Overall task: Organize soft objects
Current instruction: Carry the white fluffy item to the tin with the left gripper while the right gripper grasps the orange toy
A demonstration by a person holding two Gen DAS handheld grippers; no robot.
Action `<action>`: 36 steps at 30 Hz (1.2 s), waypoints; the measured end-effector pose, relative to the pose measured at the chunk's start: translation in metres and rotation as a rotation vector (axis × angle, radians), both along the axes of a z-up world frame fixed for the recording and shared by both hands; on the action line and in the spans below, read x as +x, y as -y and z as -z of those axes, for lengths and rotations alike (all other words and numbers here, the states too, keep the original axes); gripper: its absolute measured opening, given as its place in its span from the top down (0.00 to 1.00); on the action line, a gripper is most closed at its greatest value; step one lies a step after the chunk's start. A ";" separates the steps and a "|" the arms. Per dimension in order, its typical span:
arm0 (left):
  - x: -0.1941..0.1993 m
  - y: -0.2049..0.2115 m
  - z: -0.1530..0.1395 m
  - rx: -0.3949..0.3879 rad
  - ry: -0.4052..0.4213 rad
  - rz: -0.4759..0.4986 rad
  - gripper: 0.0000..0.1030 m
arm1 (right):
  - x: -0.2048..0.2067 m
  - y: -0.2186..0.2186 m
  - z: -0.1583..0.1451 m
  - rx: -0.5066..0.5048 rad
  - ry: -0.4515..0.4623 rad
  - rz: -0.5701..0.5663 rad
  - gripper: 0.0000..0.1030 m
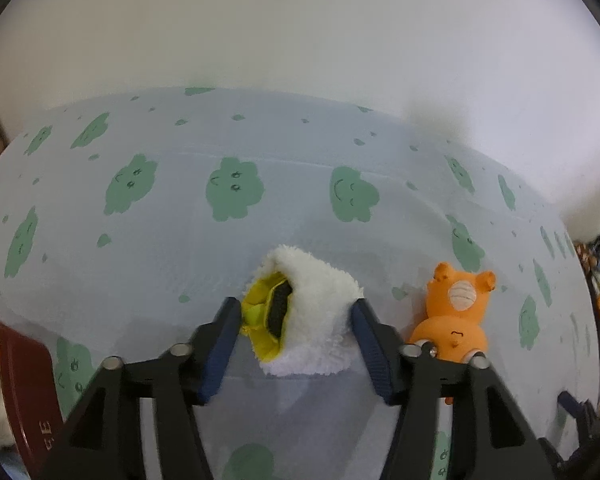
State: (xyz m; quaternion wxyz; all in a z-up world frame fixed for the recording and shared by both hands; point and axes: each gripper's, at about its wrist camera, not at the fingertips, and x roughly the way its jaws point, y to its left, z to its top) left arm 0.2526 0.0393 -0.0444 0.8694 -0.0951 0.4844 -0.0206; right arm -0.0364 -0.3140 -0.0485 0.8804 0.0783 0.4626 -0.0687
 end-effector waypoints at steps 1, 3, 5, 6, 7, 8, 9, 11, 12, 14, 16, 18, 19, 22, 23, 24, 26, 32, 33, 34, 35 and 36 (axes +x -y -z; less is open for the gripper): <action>-0.002 0.000 0.000 0.006 -0.003 -0.001 0.63 | 0.000 0.000 0.000 0.000 0.000 0.000 0.01; -0.011 0.006 -0.006 0.039 0.023 -0.001 0.72 | 0.000 0.000 0.001 0.001 0.000 0.001 0.01; -0.026 0.010 -0.018 0.038 0.062 0.002 0.72 | 0.001 -0.001 0.001 0.003 0.000 0.001 0.01; -0.036 0.013 -0.024 0.031 0.082 0.008 0.72 | 0.001 -0.001 0.001 0.003 0.000 0.001 0.01; -0.048 0.017 -0.031 0.029 0.099 0.010 0.72 | 0.001 0.000 0.001 0.003 0.000 0.001 0.01; -0.055 0.018 -0.036 0.026 0.107 0.010 0.72 | 0.001 -0.001 0.002 0.003 0.000 0.001 0.01; -0.067 0.020 -0.042 0.016 0.120 0.011 0.72 | 0.001 -0.001 0.002 0.003 0.000 0.001 0.01; -0.090 0.023 -0.052 0.007 0.146 0.006 0.72 | 0.001 -0.001 0.002 0.002 0.000 0.002 0.01; -0.100 0.024 -0.056 0.001 0.153 0.001 0.72 | 0.001 0.000 0.001 0.002 -0.001 0.002 0.01; -0.118 0.021 -0.062 -0.033 0.163 -0.013 0.72 | 0.001 0.000 0.002 0.000 -0.002 0.003 0.01; -0.134 0.018 -0.066 -0.053 0.161 -0.026 0.72 | 0.000 -0.001 0.002 -0.004 -0.005 0.004 0.01; -0.150 0.017 -0.069 -0.078 0.158 -0.035 0.72 | 0.001 -0.001 0.002 -0.008 -0.007 0.006 0.01; -0.158 0.016 -0.070 -0.087 0.153 -0.040 0.72 | 0.001 -0.002 0.003 -0.013 -0.009 0.008 0.01; -0.179 0.014 -0.074 -0.112 0.162 -0.057 0.72 | 0.001 -0.001 0.003 -0.022 -0.014 0.015 0.01; -0.184 0.013 -0.075 -0.116 0.165 -0.060 0.72 | 0.000 -0.001 0.001 -0.031 -0.009 0.027 0.01; -0.190 0.011 -0.077 -0.120 0.170 -0.065 0.72 | -0.002 0.000 0.000 -0.032 -0.002 0.031 0.01; -0.201 0.004 -0.081 -0.138 0.179 -0.083 0.72 | -0.002 0.001 -0.004 -0.022 0.009 0.022 0.01; -0.228 -0.020 -0.087 -0.150 0.187 -0.126 0.72 | 0.025 -0.022 -0.029 0.164 0.045 -0.047 0.01; -0.231 -0.023 -0.088 -0.144 0.189 -0.133 0.72 | 0.032 -0.025 -0.033 0.194 0.046 -0.053 0.01; -0.236 -0.028 -0.090 -0.140 0.197 -0.146 0.72 | 0.047 -0.031 -0.039 0.252 0.053 -0.063 0.01; -0.240 -0.033 -0.091 -0.139 0.201 -0.152 0.72 | 0.059 -0.036 -0.044 0.291 0.055 -0.067 0.01; -0.243 -0.036 -0.092 -0.136 0.203 -0.158 0.72 | 0.068 -0.039 -0.046 0.313 0.052 -0.067 0.01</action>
